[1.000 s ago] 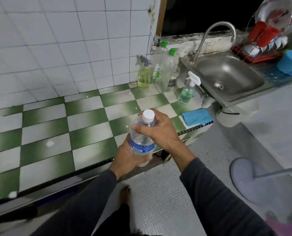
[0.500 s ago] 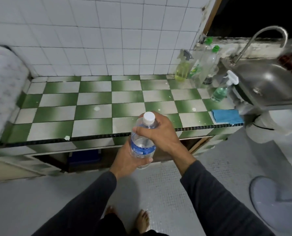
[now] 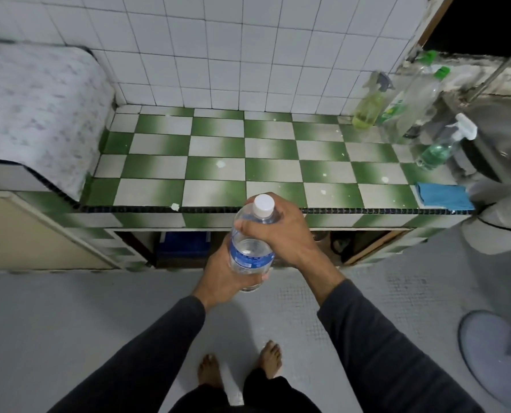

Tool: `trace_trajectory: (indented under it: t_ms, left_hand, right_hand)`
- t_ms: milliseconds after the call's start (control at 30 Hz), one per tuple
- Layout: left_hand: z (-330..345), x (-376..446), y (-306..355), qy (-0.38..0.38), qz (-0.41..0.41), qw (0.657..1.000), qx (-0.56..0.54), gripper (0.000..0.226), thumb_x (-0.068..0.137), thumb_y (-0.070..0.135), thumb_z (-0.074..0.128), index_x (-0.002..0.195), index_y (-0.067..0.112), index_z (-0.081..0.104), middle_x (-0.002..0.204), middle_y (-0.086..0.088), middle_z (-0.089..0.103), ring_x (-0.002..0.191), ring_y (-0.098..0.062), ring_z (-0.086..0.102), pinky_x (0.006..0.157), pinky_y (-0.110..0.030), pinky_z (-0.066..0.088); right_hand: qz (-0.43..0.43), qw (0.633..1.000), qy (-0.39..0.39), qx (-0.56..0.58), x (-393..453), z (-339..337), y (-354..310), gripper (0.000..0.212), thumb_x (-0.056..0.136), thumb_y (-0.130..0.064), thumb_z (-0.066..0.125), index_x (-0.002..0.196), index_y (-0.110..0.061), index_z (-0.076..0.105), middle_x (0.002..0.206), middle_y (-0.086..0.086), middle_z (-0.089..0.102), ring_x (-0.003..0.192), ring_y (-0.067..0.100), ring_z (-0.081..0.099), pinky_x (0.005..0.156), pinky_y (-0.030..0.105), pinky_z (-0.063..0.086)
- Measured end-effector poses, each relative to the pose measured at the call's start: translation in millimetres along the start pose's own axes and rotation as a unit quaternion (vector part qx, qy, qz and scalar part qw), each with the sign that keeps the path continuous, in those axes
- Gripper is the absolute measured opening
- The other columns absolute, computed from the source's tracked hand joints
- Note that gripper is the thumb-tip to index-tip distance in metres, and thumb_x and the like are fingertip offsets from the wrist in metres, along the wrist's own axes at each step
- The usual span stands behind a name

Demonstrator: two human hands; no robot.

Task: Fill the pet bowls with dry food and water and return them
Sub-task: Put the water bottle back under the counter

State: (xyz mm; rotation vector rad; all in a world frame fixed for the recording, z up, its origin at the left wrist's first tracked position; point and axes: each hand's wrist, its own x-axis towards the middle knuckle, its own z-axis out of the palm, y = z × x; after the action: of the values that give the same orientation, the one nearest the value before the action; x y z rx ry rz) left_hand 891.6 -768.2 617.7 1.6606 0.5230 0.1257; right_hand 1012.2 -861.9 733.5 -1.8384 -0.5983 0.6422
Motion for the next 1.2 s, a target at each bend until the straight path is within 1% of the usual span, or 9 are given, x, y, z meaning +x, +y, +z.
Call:
trace_trajectory:
  t_ms: [233, 400, 533, 667, 767, 933, 1000, 1067, 1200]
  left_hand:
    - [-25.1, -27.3, -26.3, -0.009, -0.018, 1.000, -0.004, 0.093, 0.071, 0.029, 0.095, 0.146, 0.038, 0.042, 0.134, 0.020, 0.063, 0.125, -0.004, 0.061, 0.103, -0.030, 0.053]
    - [-30.1, -36.9, -49.9, -0.004, -0.039, 0.999, 0.000, 0.089, 0.070, 0.028, 0.096, 0.143, 0.035, 0.046, 0.134, 0.015, 0.065, 0.125, -0.009, 0.062, 0.106, -0.039, 0.054]
    - [-24.5, -32.2, -70.7, 0.002, -0.065, 0.998, 0.027, 0.085, 0.070, 0.043, 0.095, 0.141, 0.037, 0.049, 0.133, 0.018, 0.065, 0.125, -0.007, 0.061, 0.107, -0.046, 0.053]
    - [-19.4, -25.6, -94.0, 0.023, -0.089, 0.995, 0.038, 0.089, 0.063, 0.057, 0.092, 0.140, 0.035, 0.052, 0.128, 0.023, 0.066, 0.117, 0.001, 0.064, 0.104, -0.039, 0.055]
    - [-15.2, -14.6, -120.2, 0.024, -0.106, 0.993, 0.040, 0.095, 0.063, 0.049, 0.096, 0.143, 0.038, 0.046, 0.135, 0.020, 0.064, 0.122, -0.004, 0.062, 0.103, -0.033, 0.053]
    - [-11.0, 11.2, -170.0, 0.026, -0.129, 0.990, 0.043, 0.095, 0.064, 0.047, 0.096, 0.143, 0.039, 0.044, 0.128, 0.034, 0.056, 0.116, 0.017, 0.055, 0.089, -0.004, 0.043]
    - [-8.9, 26.6, -195.8, 0.031, -0.167, 0.985, 0.007, 0.092, 0.059, 0.058, 0.095, 0.136, 0.039, 0.050, 0.123, 0.030, 0.060, 0.120, 0.005, 0.059, 0.097, -0.014, 0.049]
    - [-7.8, 42.2, -228.8, 0.023, -0.184, 0.983, -0.007, 0.094, 0.056, 0.076, 0.086, 0.136, 0.043, 0.052, 0.132, 0.022, 0.062, 0.129, -0.009, 0.057, 0.109, -0.037, 0.048]
    - [-10.8, 63.7, -278.9, 0.015, -0.144, 0.989, 0.002, 0.094, 0.063, 0.067, 0.088, 0.143, 0.041, 0.048, 0.139, 0.019, 0.060, 0.129, -0.008, 0.058, 0.110, -0.046, 0.049]
  right_hand:
    - [0.025, 1.000, -0.014, -0.003, -13.1, 41.9, 7.7, 0.047, 0.067, -0.045, 0.087, 0.106, -0.029, 0.067, 0.099, -0.012, 0.072, 0.092, 0.010, 0.070, 0.081, 0.032, 0.060]
    - [0.053, 0.998, -0.028, 0.002, -16.4, 59.7, 22.1, 0.044, 0.068, -0.041, 0.088, 0.105, -0.031, 0.067, 0.100, -0.014, 0.071, 0.095, 0.009, 0.068, 0.081, 0.029, 0.058]
    - [0.064, 0.997, -0.050, 0.006, -11.9, 65.9, 38.7, 0.041, 0.071, -0.038, 0.088, 0.104, -0.030, 0.066, 0.099, -0.016, 0.070, 0.095, 0.007, 0.067, 0.076, 0.019, 0.050]
    - [0.066, 0.995, -0.067, 0.011, 1.2, 68.7, 62.5, 0.041, 0.071, -0.039, 0.088, 0.104, -0.031, 0.066, 0.101, -0.016, 0.070, 0.098, 0.008, 0.066, 0.077, 0.020, 0.051]
    - [0.069, 0.995, -0.071, 0.011, 12.6, 74.4, 84.8, 0.040, 0.070, -0.039, 0.088, 0.102, -0.032, 0.066, 0.101, -0.013, 0.070, 0.097, 0.009, 0.067, 0.081, 0.025, 0.055]
    - [0.072, 0.994, -0.082, 0.011, 39.8, 90.9, 132.7, 0.038, 0.070, -0.039, 0.088, 0.099, -0.035, 0.065, 0.097, -0.018, 0.070, 0.096, 0.006, 0.067, 0.080, 0.024, 0.055]
    - [0.071, 0.994, -0.084, 0.010, 51.3, 101.4, 156.7, 0.038, 0.069, -0.039, 0.088, 0.099, -0.036, 0.065, 0.097, -0.019, 0.070, 0.095, 0.004, 0.067, 0.079, 0.022, 0.055]
    - [0.069, 0.994, -0.086, 0.015, 63.2, 111.4, 181.9, 0.038, 0.070, -0.036, 0.088, 0.101, -0.034, 0.066, 0.097, -0.018, 0.070, 0.094, 0.002, 0.067, 0.076, 0.017, 0.053]
    - [0.065, 0.994, -0.079, 0.025, 87.0, 130.2, 238.2, 0.041, 0.071, -0.031, 0.089, 0.106, -0.025, 0.067, 0.099, -0.011, 0.071, 0.094, 0.005, 0.068, 0.075, 0.017, 0.054]
